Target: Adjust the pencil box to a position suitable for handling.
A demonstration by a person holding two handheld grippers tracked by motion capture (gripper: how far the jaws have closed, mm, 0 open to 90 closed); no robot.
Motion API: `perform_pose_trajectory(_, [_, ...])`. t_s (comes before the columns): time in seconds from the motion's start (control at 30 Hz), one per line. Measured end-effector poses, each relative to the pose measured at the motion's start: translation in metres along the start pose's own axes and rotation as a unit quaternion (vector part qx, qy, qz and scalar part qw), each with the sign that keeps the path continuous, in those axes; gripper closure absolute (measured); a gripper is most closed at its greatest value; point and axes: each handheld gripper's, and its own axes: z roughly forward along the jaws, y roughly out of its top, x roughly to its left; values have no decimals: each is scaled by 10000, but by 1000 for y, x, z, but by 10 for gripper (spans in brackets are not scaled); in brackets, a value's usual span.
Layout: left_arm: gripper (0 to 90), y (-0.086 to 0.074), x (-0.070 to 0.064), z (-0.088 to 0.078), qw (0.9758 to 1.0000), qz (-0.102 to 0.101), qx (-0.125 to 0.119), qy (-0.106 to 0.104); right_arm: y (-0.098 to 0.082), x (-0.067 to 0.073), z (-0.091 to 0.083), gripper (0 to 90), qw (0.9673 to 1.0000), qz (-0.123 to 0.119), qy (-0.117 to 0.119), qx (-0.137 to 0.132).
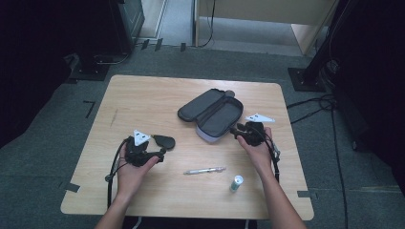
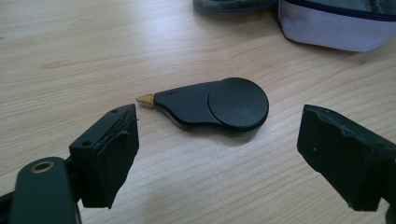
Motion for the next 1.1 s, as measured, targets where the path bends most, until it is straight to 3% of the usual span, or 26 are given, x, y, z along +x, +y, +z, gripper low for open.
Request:
perform_pose_trajectory(0.03, [133,0,0,-1,10000,22,-7,1,0,0,0,577,10000,0,0,0])
perform_pose_trajectory(0.1, [135,0,1,-1,10000,50,8,11,8,-9,3,559,9993,149,-345,-55])
perform_pose_trajectory(0.13, [135,-1,2,-2,10000,57,9,8,8,-9,3,559,9993,149,-345,-55])
perform_pose_trajectory(0.17, [135,-1,4,-3,10000,45,-4,22,15,-19,7,558,9983,290,-493,-67])
perform_pose_trajectory(0.23, [136,-2,5,-3,10000,48,-3,19,17,-22,8,558,9981,310,-525,-83])
perform_pose_trajectory(0.27, [136,-2,7,-4,10000,44,-9,42,24,-32,13,551,9971,363,-659,-101])
perform_pose_trajectory(0.6, [136,-8,13,-5,10000,-11,3,45,51,-61,41,549,9952,461,-861,29])
perform_pose_trajectory(0.8, [137,-11,17,-6,10000,-34,-4,40,62,-65,54,564,9954,390,-854,208])
perform_pose_trajectory(0.97, [136,-13,19,-7,10000,-49,9,56,64,-67,67,668,9954,336,-816,381])
perform_pose_trajectory(1.07, [137,-14,19,-8,10000,-60,1,54,64,-63,67,878,9920,461,-1068,486])
perform_pose_trajectory(1.1, [137,-14,19,-8,10000,-74,-5,48,64,-62,66,890,9915,487,-1106,476])
